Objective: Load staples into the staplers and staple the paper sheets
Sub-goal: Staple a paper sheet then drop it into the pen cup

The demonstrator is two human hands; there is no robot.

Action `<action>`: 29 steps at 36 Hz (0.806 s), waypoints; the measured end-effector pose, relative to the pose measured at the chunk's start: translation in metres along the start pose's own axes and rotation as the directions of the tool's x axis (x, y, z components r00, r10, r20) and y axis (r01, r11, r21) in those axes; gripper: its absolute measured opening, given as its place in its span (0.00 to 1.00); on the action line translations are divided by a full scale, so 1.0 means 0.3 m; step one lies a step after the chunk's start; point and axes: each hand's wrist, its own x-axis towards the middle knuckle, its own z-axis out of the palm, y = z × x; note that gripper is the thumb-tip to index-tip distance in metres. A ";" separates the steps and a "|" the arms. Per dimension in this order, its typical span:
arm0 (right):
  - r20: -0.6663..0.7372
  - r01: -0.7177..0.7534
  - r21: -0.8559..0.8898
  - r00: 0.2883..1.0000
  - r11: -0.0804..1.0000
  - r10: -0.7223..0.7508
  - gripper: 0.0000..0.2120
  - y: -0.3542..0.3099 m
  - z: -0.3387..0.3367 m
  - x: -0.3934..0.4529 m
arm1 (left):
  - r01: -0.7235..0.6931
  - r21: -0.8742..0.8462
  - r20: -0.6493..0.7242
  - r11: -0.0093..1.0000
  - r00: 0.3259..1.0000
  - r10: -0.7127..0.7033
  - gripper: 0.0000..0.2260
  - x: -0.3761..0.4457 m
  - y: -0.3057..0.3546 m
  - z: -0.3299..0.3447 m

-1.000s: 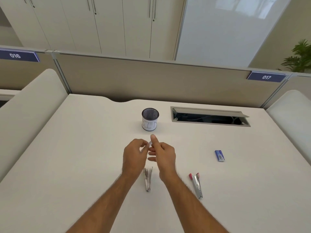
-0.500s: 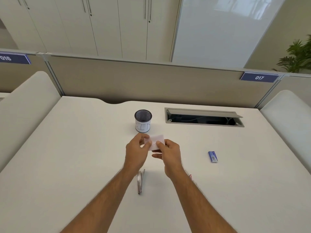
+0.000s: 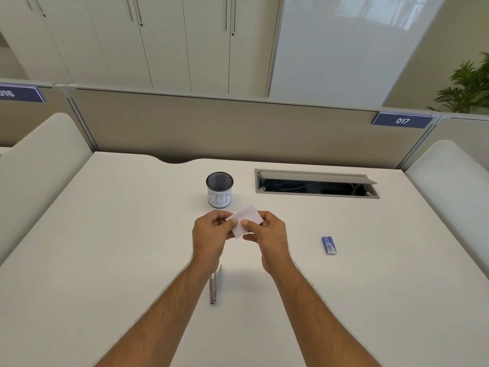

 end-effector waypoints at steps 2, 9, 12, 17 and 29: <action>-0.004 -0.005 0.022 1.000 1.000 0.005 0.09 0.000 -0.004 0.001 | -0.001 0.004 -0.004 1.000 1.000 0.001 0.04 -0.002 0.002 0.003; 0.016 -0.018 0.052 1.000 0.998 0.017 0.04 0.003 -0.025 0.008 | 0.001 0.017 -0.022 1.000 1.000 -0.001 0.05 -0.002 -0.001 0.008; 0.016 -0.033 0.052 0.999 0.998 0.032 0.07 0.004 -0.029 0.011 | 0.004 0.018 -0.027 1.000 1.000 -0.004 0.04 0.001 -0.008 0.008; -0.012 -0.037 -0.017 0.999 0.999 0.037 0.03 0.003 -0.042 0.025 | -0.011 0.021 -0.036 1.000 0.999 0.012 0.03 0.017 -0.017 -0.001; -0.094 0.012 -0.048 0.995 0.999 -0.017 0.03 -0.009 -0.007 0.139 | 0.053 0.095 -0.158 0.994 0.987 -0.037 0.04 0.112 -0.022 -0.009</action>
